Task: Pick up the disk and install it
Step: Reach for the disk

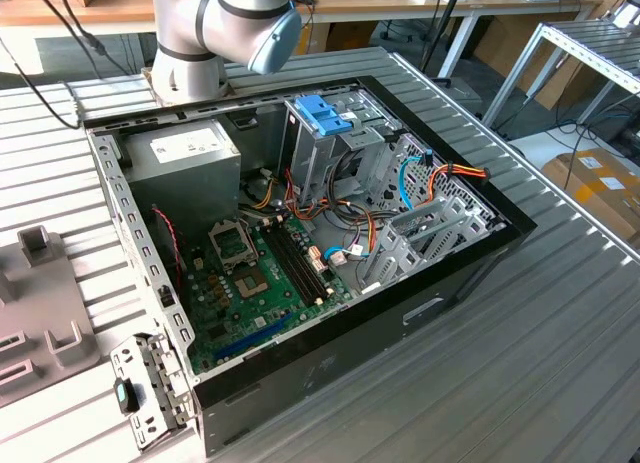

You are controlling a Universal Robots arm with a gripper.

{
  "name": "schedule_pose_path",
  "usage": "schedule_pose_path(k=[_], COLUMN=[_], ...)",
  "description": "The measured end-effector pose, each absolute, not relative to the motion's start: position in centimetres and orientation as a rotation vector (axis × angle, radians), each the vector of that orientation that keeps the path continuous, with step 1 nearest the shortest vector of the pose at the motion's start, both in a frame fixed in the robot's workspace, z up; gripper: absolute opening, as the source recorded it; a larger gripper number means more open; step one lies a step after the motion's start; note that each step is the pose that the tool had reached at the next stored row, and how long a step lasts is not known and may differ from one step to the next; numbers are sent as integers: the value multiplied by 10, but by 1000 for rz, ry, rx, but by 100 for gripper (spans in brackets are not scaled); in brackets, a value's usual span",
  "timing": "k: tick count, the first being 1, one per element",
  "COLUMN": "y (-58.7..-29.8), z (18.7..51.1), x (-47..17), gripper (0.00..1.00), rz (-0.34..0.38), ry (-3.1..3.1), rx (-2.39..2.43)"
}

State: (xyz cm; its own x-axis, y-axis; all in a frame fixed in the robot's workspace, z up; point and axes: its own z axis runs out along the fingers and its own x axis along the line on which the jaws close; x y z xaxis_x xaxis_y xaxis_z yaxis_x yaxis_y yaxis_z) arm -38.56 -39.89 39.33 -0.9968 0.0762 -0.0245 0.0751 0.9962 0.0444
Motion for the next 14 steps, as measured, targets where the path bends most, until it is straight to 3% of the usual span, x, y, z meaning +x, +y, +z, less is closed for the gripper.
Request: schedule_pose_path(k=[14], y=[-399], z=[393], x=[-398], gripper=[11], rz=[68], ry=[3112], rx=[118])
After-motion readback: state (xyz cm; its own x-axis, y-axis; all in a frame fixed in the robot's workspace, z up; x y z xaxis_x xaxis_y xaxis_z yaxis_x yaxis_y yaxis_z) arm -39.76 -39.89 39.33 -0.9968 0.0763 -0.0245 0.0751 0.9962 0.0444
